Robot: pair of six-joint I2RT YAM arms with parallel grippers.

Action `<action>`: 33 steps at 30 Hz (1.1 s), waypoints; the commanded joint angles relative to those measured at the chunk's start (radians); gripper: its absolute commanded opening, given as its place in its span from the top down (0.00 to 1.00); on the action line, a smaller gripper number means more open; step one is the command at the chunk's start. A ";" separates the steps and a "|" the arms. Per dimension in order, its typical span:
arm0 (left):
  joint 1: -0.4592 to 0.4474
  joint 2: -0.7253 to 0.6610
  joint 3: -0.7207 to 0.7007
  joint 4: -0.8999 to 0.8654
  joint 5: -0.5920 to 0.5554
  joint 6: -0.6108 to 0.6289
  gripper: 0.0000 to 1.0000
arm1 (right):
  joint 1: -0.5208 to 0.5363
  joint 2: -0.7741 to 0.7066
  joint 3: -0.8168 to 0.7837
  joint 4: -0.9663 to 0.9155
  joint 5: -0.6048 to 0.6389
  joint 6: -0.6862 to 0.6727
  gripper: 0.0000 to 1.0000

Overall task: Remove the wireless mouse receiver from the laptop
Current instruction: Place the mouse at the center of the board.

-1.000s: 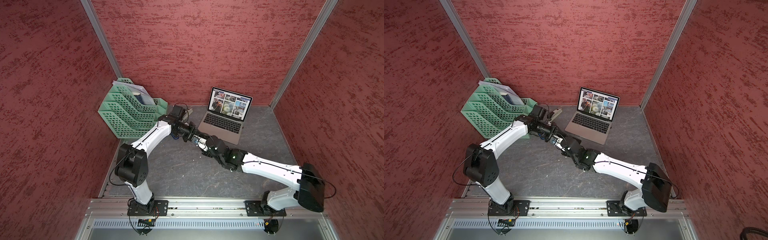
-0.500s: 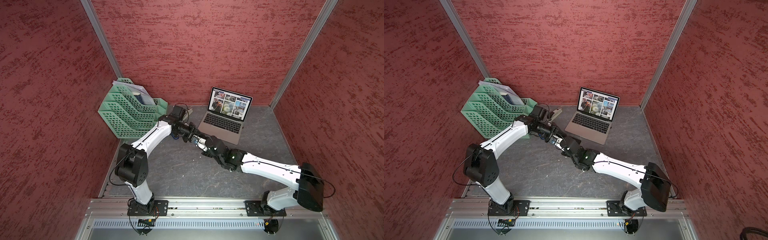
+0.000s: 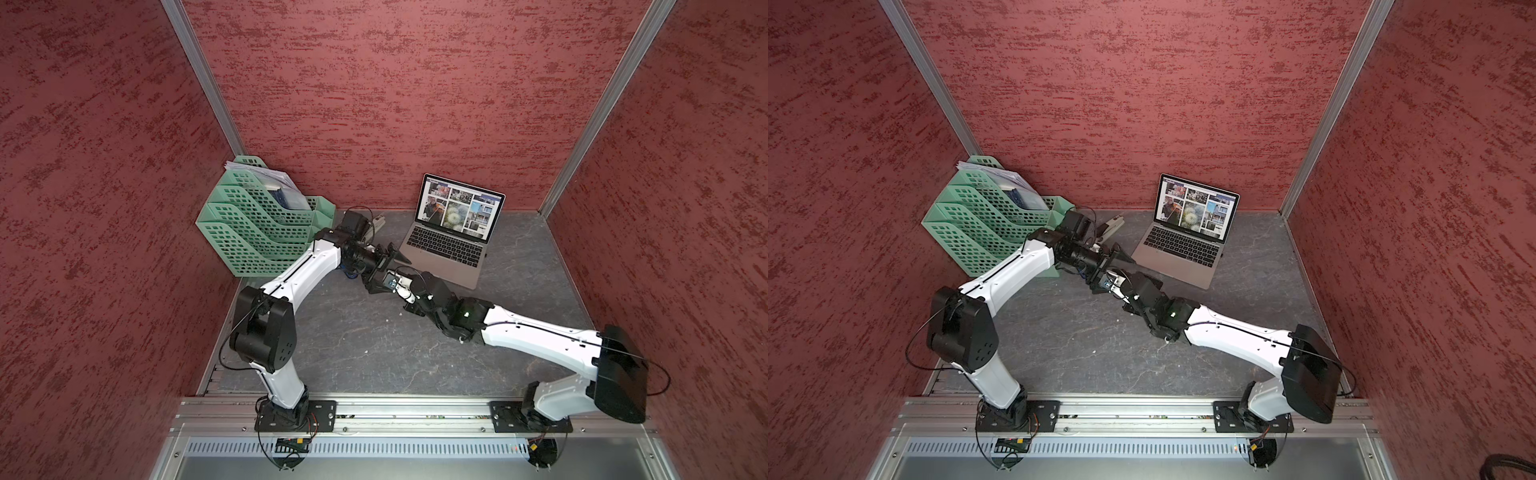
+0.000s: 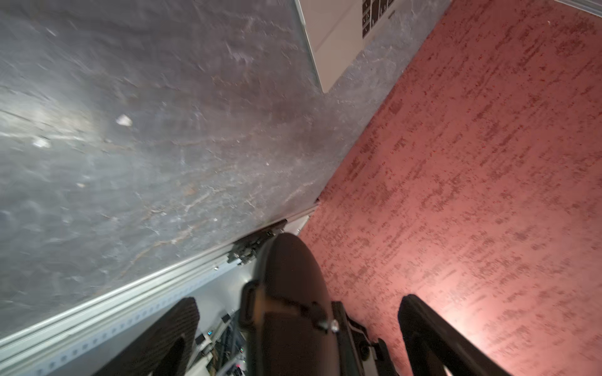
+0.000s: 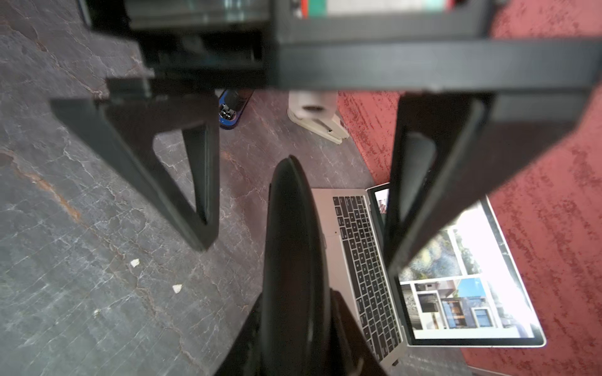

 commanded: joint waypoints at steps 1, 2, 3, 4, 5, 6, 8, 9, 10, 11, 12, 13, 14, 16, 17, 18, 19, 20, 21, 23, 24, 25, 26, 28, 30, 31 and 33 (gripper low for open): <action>0.066 -0.004 0.036 -0.104 -0.214 0.168 0.00 | 0.001 -0.065 0.026 -0.134 -0.087 0.145 0.88; 0.082 -0.025 0.020 -0.096 -0.271 0.189 0.00 | 0.001 -0.079 0.026 -0.186 -0.131 0.201 0.88; 0.096 -0.052 -0.002 -0.076 -0.335 0.199 0.00 | 0.000 -0.094 0.022 -0.234 -0.182 0.262 0.88; 0.102 -0.085 -0.027 -0.053 -0.386 0.205 0.00 | 0.000 -0.107 0.016 -0.271 -0.234 0.309 0.88; 0.104 -0.126 -0.058 -0.018 -0.446 0.208 0.00 | -0.003 -0.119 0.007 -0.304 -0.296 0.366 0.87; 0.101 -0.169 -0.091 0.018 -0.500 0.214 0.00 | -0.011 -0.130 -0.005 -0.333 -0.366 0.427 0.87; 0.080 -0.259 -0.148 0.080 -0.607 0.232 0.00 | -0.035 -0.143 -0.029 -0.361 -0.519 0.531 0.86; 0.062 -0.315 -0.179 0.112 -0.673 0.247 0.00 | -0.052 -0.146 -0.045 -0.365 -0.605 0.585 0.86; 0.043 -0.363 -0.203 0.140 -0.727 0.265 0.00 | -0.069 -0.148 -0.062 -0.362 -0.689 0.631 0.87; 0.019 -0.415 -0.227 0.169 -0.785 0.288 0.00 | -0.093 -0.146 -0.078 -0.356 -0.765 0.681 0.87; -0.010 -0.467 -0.253 0.202 -0.852 0.313 0.00 | -0.117 -0.143 -0.095 -0.348 -0.832 0.726 0.87; -0.031 -0.508 -0.274 0.232 -0.892 0.338 0.00 | -0.139 -0.134 -0.108 -0.337 -0.897 0.759 0.87; -0.053 -0.550 -0.300 0.266 -0.934 0.362 0.00 | -0.166 -0.120 -0.121 -0.331 -0.948 0.799 0.87; -0.071 -0.624 -0.355 0.344 -0.973 0.410 0.00 | -0.219 -0.078 -0.142 -0.305 -1.081 0.850 0.86; -0.073 -0.658 -0.388 0.394 -0.975 0.441 0.00 | -0.245 -0.045 -0.151 -0.286 -1.133 0.876 0.86; -0.073 -0.691 -0.424 0.438 -0.962 0.466 0.00 | -0.267 -0.010 -0.160 -0.260 -1.195 0.902 0.86; -0.073 -0.717 -0.451 0.477 -0.955 0.482 0.00 | -0.283 0.027 -0.162 -0.237 -1.240 0.925 0.86; -0.071 -0.743 -0.476 0.512 -0.948 0.488 0.00 | -0.296 0.076 -0.163 -0.210 -1.273 0.953 0.86; -0.071 -0.762 -0.494 0.532 -0.947 0.485 0.00 | -0.298 0.108 -0.159 -0.189 -1.296 0.970 0.86; -0.068 -0.781 -0.502 0.536 -0.946 0.477 0.00 | -0.299 0.142 -0.154 -0.169 -1.310 0.979 0.86; -0.066 -0.779 -0.497 0.526 -0.937 0.480 0.00 | -0.298 0.151 -0.150 -0.171 -1.306 0.976 0.86; -0.062 -0.773 -0.484 0.510 -0.920 0.487 0.00 | -0.299 0.154 -0.148 -0.174 -1.301 0.969 0.86; -0.062 -0.762 -0.473 0.491 -0.905 0.497 0.00 | -0.300 0.154 -0.149 -0.180 -1.293 0.963 0.86; -0.064 -0.741 -0.456 0.467 -0.876 0.507 0.00 | -0.299 0.151 -0.149 -0.198 -1.274 0.950 0.86; -0.066 -0.728 -0.457 0.466 -0.848 0.506 0.00 | -0.298 0.147 -0.158 -0.211 -1.254 0.941 0.86; -0.066 -0.723 -0.462 0.472 -0.833 0.505 0.00 | -0.298 0.145 -0.166 -0.217 -1.244 0.937 0.86; -0.070 -0.712 -0.467 0.477 -0.824 0.498 0.00 | -0.299 0.146 -0.184 -0.218 -1.224 0.936 0.86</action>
